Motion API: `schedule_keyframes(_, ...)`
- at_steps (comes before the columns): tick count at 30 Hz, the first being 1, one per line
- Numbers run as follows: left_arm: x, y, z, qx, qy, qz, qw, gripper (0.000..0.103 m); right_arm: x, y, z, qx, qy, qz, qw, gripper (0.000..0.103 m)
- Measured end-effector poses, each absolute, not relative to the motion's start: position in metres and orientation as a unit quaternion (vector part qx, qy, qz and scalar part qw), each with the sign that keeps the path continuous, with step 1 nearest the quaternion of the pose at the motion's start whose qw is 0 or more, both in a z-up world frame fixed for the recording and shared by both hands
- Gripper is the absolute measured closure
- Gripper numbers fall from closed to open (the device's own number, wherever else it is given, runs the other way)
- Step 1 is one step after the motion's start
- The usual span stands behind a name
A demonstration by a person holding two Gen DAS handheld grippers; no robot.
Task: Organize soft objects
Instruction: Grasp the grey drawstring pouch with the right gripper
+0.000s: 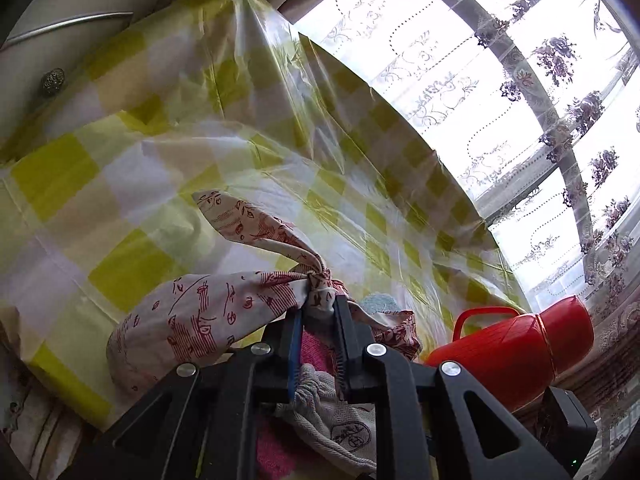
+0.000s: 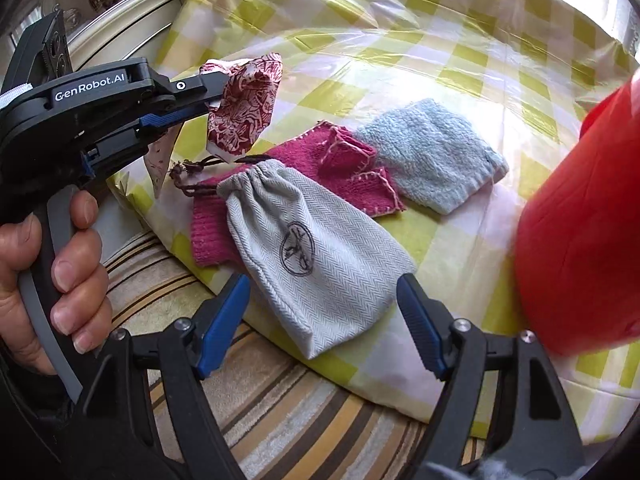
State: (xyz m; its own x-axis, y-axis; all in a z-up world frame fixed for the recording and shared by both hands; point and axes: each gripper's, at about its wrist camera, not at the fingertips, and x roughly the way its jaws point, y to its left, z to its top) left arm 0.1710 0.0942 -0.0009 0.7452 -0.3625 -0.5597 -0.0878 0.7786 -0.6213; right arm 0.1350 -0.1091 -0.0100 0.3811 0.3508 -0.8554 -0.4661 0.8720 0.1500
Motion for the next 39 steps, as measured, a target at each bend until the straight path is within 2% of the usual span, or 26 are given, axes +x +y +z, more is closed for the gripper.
schedule_keyframes(12, 0.169, 0.104, -0.007, -0.339, 0.343, -0.074, 0.873, 0.088, 0.169, -0.08, -0.028, -0.069, 0.504, 0.277, 0.815, 0.025)
schedule_keyframes(14, 0.169, 0.103, -0.007, -0.338, 0.343, -0.076, 0.873, 0.088, 0.168, -0.078, -0.027, -0.076, 0.5, 0.268, 0.82, 0.036)
schedule_keyframes(15, 0.168, 0.103, -0.007, -0.337, 0.343, -0.076, 0.874, 0.088, 0.168, -0.077, -0.026, -0.078, 0.497, 0.263, 0.823, 0.052)
schedule_keyframes(16, 0.168, 0.103, -0.007, -0.336, 0.342, -0.076, 0.874, 0.088, 0.167, -0.077, -0.026, -0.074, 0.497, 0.265, 0.823, 0.061)
schedule_keyframes(22, 0.166, 0.101, -0.006, -0.328, 0.339, -0.073, 0.879, 0.088, 0.159, -0.08, -0.021, -0.071, 0.485, 0.26, 0.832, 0.085)
schedule_keyframes(28, 0.161, 0.095, 0.002, -0.308, 0.328, -0.072, 0.89, 0.088, 0.144, -0.094, -0.009, -0.052, 0.47, 0.251, 0.845, 0.089)
schedule_keyframes(39, 0.144, 0.08, 0.018, -0.276, 0.313, -0.074, 0.906, 0.087, 0.118, -0.139, 0.01, -0.002, 0.451, 0.219, 0.865, 0.089)
